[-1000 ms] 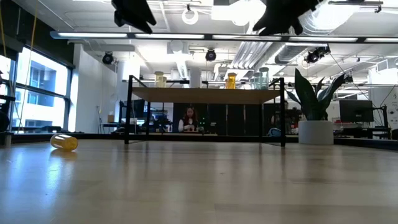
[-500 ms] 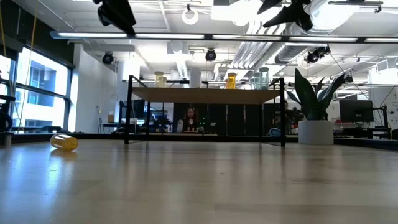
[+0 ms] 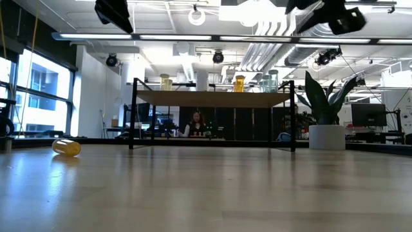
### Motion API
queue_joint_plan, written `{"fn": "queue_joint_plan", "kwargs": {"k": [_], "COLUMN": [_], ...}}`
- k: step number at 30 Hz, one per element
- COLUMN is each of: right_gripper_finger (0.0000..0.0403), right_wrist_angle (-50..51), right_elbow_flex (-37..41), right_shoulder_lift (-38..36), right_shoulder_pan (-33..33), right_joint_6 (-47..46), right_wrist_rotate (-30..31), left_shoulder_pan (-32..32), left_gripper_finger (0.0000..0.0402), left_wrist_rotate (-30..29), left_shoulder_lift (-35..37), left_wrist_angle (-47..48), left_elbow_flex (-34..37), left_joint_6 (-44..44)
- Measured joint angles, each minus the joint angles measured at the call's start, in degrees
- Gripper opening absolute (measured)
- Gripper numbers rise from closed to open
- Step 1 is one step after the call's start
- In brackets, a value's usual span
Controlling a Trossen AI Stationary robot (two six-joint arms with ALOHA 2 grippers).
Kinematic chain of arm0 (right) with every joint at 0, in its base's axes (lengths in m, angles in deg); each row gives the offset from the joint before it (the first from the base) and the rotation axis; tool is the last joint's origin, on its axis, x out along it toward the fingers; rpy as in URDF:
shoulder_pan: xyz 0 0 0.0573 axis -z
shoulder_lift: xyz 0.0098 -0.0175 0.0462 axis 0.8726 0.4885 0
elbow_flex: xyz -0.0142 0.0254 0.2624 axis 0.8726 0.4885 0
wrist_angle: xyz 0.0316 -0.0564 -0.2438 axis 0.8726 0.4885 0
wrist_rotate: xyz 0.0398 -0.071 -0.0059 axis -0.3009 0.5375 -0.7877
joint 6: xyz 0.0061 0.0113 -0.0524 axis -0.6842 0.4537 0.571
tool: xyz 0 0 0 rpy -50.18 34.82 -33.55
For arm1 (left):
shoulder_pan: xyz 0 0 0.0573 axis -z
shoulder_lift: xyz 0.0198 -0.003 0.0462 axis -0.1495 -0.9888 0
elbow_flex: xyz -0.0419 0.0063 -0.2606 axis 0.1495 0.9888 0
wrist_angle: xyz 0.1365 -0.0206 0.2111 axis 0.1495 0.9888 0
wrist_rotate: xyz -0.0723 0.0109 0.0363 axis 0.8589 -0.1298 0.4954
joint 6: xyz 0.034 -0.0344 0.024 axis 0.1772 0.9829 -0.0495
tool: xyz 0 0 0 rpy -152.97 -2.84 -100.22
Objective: Pick and place medicine bottles onto shelf by color
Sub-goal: Put the yellow medicine bottle on the shelf aligned with the other yellow medicine bottles
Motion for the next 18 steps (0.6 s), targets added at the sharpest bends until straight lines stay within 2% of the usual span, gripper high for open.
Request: {"fn": "queue_joint_plan", "kwargs": {"k": [7, 18], "right_gripper_finger": [0.0168, 0.0168], "right_wrist_angle": [1.01, 0.97], "right_elbow_flex": [0.01, 0.05], "right_shoulder_lift": [6.0, 14.16], "right_shoulder_pan": [-7.51, -17.42], "right_joint_6": [-13.52, -33.58], "right_wrist_rotate": [-3.02, -3.23], "left_shoulder_pan": [2.02, 4.99], "left_gripper_finger": [0.0216, 0.0216], "left_wrist_rotate": [0.02, 0.04], "left_shoulder_lift": [0.02, 0.02], "left_wrist_angle": [-0.03, -0.03], "left_elbow_flex": [-0.02, -0.02], "left_joint_6": [0.18, 0.45]}}
